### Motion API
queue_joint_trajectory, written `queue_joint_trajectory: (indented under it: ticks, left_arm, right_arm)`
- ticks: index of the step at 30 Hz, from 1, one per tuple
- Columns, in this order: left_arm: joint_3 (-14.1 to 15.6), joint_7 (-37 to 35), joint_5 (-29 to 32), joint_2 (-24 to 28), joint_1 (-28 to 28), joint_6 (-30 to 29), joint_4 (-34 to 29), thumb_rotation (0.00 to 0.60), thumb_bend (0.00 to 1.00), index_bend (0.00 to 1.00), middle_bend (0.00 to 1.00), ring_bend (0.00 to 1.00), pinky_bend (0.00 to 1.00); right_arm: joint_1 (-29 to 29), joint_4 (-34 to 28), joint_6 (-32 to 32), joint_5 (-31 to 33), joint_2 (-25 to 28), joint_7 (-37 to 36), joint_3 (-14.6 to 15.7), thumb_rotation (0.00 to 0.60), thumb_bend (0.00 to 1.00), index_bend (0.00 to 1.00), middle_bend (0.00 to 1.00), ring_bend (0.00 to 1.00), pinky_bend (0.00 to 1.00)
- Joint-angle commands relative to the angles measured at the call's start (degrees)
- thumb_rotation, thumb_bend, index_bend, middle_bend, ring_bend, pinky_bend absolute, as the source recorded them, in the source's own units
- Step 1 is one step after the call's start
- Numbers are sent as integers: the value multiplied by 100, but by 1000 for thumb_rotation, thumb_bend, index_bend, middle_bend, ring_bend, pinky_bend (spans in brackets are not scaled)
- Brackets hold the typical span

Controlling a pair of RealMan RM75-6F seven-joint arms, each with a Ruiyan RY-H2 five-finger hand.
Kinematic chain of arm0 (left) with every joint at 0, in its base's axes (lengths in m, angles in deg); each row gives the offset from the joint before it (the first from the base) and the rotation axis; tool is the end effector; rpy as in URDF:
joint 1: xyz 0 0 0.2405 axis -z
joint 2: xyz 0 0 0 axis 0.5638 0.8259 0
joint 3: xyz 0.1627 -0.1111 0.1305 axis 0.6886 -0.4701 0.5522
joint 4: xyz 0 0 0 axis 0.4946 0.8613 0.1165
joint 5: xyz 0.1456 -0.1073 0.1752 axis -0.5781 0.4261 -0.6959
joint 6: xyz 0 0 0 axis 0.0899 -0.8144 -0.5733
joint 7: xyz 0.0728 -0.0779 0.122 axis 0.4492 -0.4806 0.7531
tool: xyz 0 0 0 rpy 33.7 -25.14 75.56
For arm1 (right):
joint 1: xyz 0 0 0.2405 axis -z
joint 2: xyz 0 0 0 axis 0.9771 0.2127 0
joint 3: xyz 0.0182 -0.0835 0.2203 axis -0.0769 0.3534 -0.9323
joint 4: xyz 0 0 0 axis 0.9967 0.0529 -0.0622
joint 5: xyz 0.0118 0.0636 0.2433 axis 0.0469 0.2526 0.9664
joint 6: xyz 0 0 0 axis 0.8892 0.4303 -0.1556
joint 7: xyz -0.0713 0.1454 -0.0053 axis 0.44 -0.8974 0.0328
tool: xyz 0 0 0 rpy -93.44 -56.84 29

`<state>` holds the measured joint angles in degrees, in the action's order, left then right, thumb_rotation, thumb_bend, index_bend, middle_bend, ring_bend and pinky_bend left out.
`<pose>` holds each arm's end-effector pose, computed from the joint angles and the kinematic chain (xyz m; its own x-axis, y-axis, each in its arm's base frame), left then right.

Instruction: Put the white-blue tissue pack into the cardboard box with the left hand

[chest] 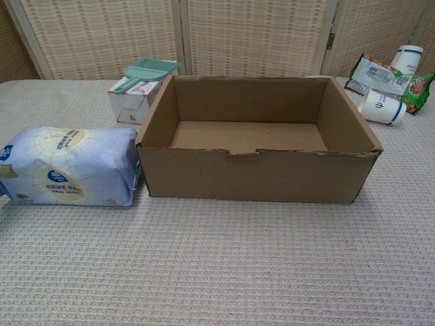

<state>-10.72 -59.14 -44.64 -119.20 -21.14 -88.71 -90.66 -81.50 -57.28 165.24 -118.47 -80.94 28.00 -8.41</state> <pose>-0.2411 0.2333 0.0880 0.4563 0.0258 0.8895 0.8729 -0.2071 -0.4418 -0.3052 -0.1744 0.1144 0.5309 -0.0667 0.8448 -0.8422 -0.1523 0.5172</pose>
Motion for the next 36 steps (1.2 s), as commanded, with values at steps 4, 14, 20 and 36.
queue_joint_trajectory:
  ticks: [4,14,20,36]
  left_arm:
    - [-78,443,61,-265,203,232,-293,600,183,0,0,0,61]
    - [-250,1016,369,-604,538,630,-533,600,183,0,0,0,61]
    - [-441,1669,961,-881,896,1088,-659,600,182,0,0,0,61]
    - [-713,2784,2929,-1328,1783,1996,-96,600,181,0,0,0,46]
  right_arm:
    - [7,0,36,1,18,-34,-12,600,0,59,30,0,0]
    - [9,-4,53,-16,24,-39,-9,600,0,59,30,0,0]
    - [8,-1,48,-1,26,-46,-13,600,0,59,30,0,0]
    - [27,-16,137,-8,89,-132,-44,600,0,59,30,0,0]
